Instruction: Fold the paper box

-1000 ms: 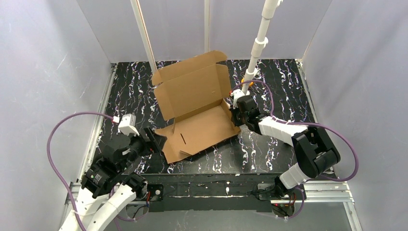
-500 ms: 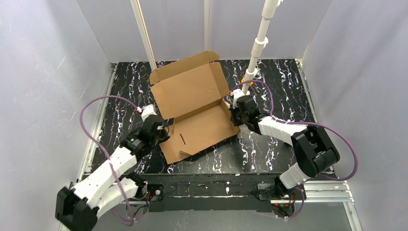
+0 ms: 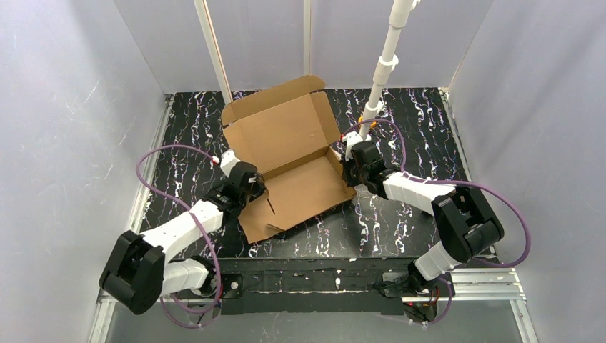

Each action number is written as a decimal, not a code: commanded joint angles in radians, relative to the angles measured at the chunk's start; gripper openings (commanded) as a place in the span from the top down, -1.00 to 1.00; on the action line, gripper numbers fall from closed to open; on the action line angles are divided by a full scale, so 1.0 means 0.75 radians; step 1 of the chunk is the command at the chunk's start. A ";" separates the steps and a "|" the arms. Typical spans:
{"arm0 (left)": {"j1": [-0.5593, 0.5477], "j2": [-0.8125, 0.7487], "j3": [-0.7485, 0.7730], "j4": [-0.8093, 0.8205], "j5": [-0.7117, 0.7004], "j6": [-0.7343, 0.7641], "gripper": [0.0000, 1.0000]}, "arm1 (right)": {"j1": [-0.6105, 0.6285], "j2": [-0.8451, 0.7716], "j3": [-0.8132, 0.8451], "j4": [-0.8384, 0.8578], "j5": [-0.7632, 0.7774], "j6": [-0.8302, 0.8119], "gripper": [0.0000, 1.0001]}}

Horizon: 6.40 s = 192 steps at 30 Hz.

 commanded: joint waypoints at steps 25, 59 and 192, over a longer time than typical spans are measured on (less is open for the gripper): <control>0.015 0.279 -0.032 0.347 -0.179 -0.827 0.73 | -0.012 0.057 0.030 0.019 -0.059 0.060 0.91; 0.058 -0.785 0.083 -0.965 0.125 0.209 -0.28 | -0.014 0.099 0.048 -0.001 0.004 0.031 0.92; 0.456 -0.819 -0.858 0.762 0.720 -0.551 1.00 | -0.012 0.182 0.075 -0.047 -0.123 0.007 0.97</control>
